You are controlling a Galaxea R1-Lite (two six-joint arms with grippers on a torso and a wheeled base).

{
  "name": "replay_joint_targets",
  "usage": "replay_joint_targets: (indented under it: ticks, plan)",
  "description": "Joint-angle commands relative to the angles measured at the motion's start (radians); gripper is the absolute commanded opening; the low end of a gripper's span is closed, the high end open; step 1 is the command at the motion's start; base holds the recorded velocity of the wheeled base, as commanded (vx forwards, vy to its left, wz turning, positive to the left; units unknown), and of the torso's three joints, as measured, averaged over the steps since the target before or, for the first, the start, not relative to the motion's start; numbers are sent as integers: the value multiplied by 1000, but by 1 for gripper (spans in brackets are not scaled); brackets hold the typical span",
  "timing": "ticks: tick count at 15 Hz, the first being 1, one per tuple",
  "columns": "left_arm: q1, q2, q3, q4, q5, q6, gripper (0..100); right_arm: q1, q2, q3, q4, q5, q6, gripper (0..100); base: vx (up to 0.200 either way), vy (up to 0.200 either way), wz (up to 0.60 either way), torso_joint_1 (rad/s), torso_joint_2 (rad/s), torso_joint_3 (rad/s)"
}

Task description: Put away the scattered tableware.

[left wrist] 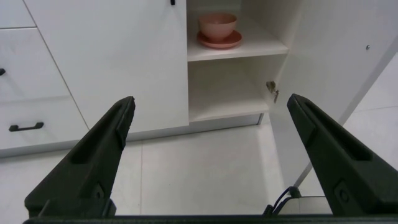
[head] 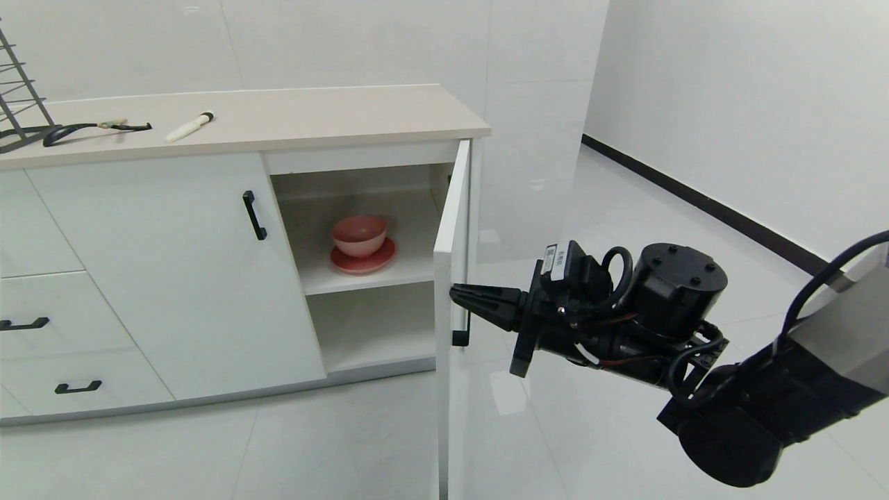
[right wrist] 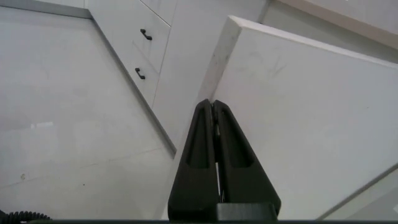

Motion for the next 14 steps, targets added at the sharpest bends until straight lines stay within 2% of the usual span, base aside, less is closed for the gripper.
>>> replay_joint_targets:
  ticks: [1,8,14]
  plan:
    - [0,0,0,0,0,-1,100,13,22,-12,0,0,-2,0,0,0,0,0,0,0]
    - [0,0,0,0,0,-1,100,25,51,-49,0,-15,-2,0,0,0,0,0,0,0]
    - [0,0,0,0,0,0,100,11,123,-150,0,-47,3,0,0,0,0,0,0,0]
